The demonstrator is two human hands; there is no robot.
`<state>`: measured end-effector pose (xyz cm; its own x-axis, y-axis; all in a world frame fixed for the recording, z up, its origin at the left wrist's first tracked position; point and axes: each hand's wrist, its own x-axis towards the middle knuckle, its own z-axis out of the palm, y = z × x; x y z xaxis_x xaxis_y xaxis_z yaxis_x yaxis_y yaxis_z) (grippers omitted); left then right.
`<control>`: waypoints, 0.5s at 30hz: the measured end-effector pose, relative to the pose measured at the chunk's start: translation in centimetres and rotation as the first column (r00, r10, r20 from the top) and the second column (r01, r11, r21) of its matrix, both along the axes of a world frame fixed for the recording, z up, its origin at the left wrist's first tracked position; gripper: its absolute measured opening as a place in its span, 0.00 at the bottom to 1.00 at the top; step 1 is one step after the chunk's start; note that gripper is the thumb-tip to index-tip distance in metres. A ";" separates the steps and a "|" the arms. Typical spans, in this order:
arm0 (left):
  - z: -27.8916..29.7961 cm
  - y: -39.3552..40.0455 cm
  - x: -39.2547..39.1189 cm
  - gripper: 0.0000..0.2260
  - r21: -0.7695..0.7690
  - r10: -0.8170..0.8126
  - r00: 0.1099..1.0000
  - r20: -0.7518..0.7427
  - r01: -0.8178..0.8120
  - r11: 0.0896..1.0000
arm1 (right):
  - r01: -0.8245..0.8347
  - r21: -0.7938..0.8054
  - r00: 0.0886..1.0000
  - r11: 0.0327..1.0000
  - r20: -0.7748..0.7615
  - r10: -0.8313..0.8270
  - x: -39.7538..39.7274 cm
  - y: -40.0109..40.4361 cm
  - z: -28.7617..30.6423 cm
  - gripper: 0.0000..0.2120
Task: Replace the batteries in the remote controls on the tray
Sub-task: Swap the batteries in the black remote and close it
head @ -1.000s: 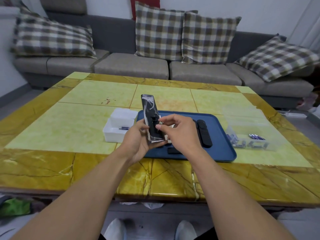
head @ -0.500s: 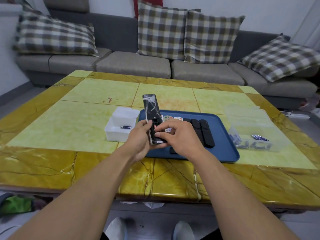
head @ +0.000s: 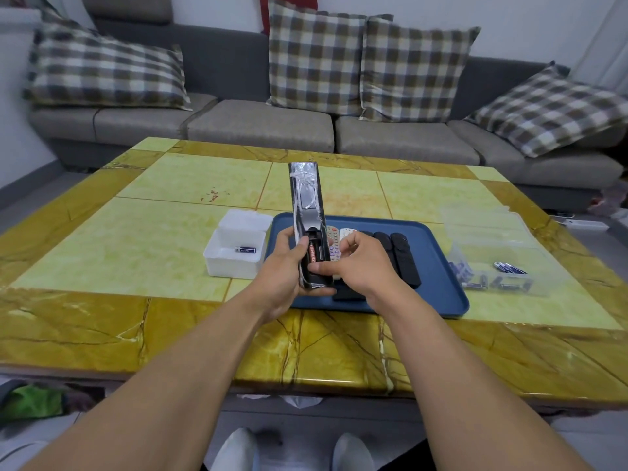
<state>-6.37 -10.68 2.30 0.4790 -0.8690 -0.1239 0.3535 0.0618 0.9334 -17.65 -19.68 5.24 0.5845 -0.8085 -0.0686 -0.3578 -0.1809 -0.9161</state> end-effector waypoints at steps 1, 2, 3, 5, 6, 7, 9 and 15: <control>-0.1 0.0 0.0 0.13 0.008 -0.001 1.000 0.004 0.001 1.000 | 0.001 0.060 1.000 0.998 0.007 -0.002 0.0 0.0 0.0 0.24; -0.2 -0.1 -0.1 0.13 0.017 0.006 1.000 0.000 -0.006 1.000 | -0.004 0.080 1.000 0.997 -0.005 0.004 0.0 -0.1 -0.1 0.24; -0.3 -0.1 -0.1 0.13 0.026 0.020 1.000 -0.006 -0.020 0.999 | -0.010 0.078 1.000 0.997 -0.026 0.012 0.0 0.0 -0.1 0.23; -0.3 -0.2 -0.1 0.13 0.042 0.056 0.998 -0.016 -0.055 0.998 | -0.015 0.089 0.999 0.996 -0.031 0.018 0.1 0.0 -0.2 0.23; -0.3 -0.2 0.0 0.13 0.046 0.078 0.997 -0.026 -0.077 0.996 | -0.010 0.119 1.000 0.993 -0.007 0.011 0.2 0.0 -0.3 0.22; -0.3 -0.2 0.2 0.12 0.050 0.102 0.994 -0.042 -0.099 0.994 | 0.000 0.161 1.000 0.987 0.018 -0.003 0.2 0.0 -0.2 0.21; -0.4 -0.1 0.6 0.11 0.061 0.138 0.989 -0.057 -0.135 0.989 | 0.014 0.236 0.999 0.972 0.043 -0.025 0.1 -0.4 0.2 0.14; -0.4 -0.4 0.8 0.12 0.070 0.191 0.980 -0.063 -0.187 0.980 | -0.037 0.414 0.998 0.909 0.067 0.010 -1.4 -1.8 0.8 0.16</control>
